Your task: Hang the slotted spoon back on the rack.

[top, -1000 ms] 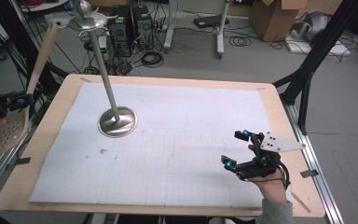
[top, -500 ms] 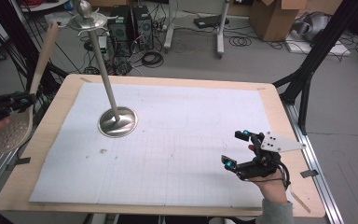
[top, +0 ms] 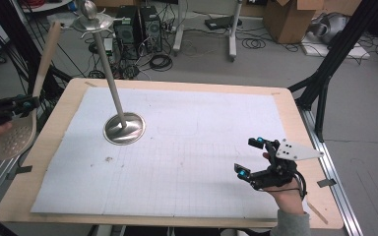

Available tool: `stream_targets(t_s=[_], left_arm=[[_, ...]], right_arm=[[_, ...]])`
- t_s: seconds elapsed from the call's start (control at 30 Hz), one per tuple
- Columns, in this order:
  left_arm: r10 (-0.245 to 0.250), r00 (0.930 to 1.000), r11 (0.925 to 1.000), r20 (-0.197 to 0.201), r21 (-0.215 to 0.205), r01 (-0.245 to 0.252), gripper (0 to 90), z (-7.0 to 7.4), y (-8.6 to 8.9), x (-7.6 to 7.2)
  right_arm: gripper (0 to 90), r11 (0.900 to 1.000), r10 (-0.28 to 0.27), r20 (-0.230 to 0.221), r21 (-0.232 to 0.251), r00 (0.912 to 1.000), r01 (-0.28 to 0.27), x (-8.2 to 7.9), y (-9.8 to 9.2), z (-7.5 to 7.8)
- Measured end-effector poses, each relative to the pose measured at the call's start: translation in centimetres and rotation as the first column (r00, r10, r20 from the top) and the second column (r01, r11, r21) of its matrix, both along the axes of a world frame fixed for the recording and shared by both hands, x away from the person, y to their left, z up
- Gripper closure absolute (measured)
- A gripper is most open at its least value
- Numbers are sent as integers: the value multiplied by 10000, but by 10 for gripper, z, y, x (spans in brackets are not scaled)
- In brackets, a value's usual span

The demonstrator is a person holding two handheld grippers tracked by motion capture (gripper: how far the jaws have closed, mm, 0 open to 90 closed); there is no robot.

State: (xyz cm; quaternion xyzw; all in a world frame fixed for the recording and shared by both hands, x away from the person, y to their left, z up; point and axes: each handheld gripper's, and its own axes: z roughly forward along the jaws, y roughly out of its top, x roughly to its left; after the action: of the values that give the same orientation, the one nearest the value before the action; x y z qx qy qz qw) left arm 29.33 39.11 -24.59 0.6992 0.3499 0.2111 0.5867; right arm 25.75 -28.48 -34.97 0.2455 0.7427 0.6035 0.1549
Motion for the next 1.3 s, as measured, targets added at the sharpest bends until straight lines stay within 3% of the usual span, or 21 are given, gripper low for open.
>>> stream_targets(t_s=[0.43,1.0,1.3], left_arm=[[-466,9988,9989,-148,-41,465,776,-4,-6,2],[-286,9996,9991,-30,-298,285,776,-4,-2,5],[-442,9990,9976,-94,-534,436,776,-5,-1,9]], right_arm=[[23,10000,37,29,-13,10000,-37,0,0,0],[23,10000,76,-23,-59,10000,-76,0,1,0],[23,10000,52,-53,-70,10000,-52,0,0,-2]])
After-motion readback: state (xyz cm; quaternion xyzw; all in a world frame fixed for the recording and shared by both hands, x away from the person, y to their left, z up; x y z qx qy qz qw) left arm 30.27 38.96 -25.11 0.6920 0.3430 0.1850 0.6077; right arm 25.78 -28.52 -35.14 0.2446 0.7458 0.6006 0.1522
